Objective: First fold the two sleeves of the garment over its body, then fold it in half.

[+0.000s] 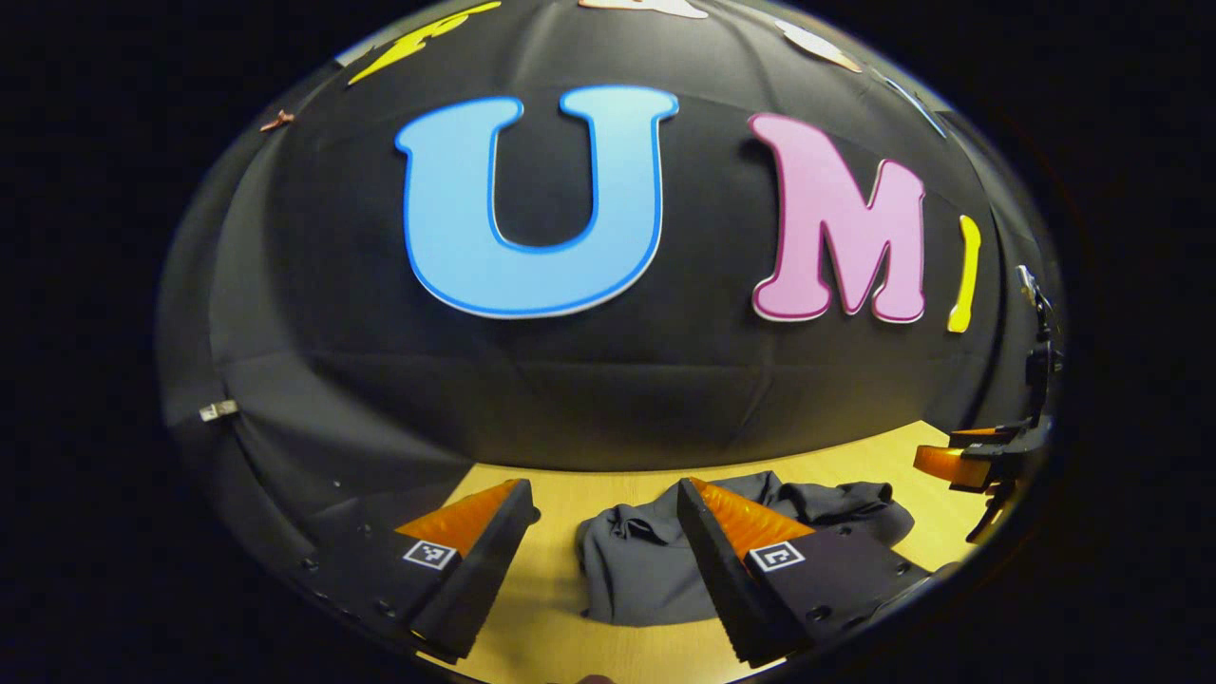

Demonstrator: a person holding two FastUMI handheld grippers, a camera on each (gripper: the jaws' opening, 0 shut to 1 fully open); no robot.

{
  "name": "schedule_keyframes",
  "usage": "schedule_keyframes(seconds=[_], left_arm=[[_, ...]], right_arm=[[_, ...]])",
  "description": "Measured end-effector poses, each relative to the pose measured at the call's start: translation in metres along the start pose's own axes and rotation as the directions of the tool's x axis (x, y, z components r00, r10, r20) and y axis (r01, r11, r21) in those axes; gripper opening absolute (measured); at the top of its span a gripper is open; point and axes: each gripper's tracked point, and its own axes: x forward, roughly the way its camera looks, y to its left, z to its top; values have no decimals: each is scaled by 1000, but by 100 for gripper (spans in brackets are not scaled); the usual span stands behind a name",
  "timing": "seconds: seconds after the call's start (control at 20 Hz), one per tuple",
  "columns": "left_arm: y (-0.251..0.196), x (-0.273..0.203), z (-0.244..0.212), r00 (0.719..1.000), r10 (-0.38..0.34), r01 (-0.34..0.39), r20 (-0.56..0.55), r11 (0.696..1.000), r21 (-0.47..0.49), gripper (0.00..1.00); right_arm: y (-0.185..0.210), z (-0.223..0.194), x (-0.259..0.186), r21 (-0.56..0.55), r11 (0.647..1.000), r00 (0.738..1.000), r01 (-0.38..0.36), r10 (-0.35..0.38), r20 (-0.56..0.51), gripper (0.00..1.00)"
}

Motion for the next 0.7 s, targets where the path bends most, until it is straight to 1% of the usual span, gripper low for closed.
schedule_keyframes(seconds=[0.1, 0.15, 0.2, 0.3, 0.4, 0.5, 0.7], left_arm=[[1, -39, 9, 1000, 0, 0, 20, 1000, -20, 96], [-1, -58, 11, 1000, -8, 8, 22, 999, -37, 92], [-2, -75, 13, 1000, -15, 16, 21, 999, -51, 96], [2, -110, 17, 1000, -16, 18, 27, 998, -59, 96], [14, -145, 18, 999, 22, -19, 34, 998, -66, 96], [12, -180, 15, 1000, 15, -13, 26, 996, -90, 96], [14, -233, 14, 998, 22, -16, 50, 993, -115, 96]], right_arm=[[-1, 8, -31, -21, 1000, 1000, 6, -6, 19, 99], [1, 11, -49, -27, 1000, 1000, 5, -4, 27, 99], [3, 13, -67, -31, 1000, 999, 4, -3, 33, 99], [4, 13, -102, -30, 1000, 999, 6, -5, 42, 99], [7, 11, -134, -30, 1000, 999, 6, -4, 51, 99], [12, 2, -164, -42, 999, 999, -3, 5, 35, 99], [31, -9, -217, -51, 997, 998, -59, 61, 31, 99]])
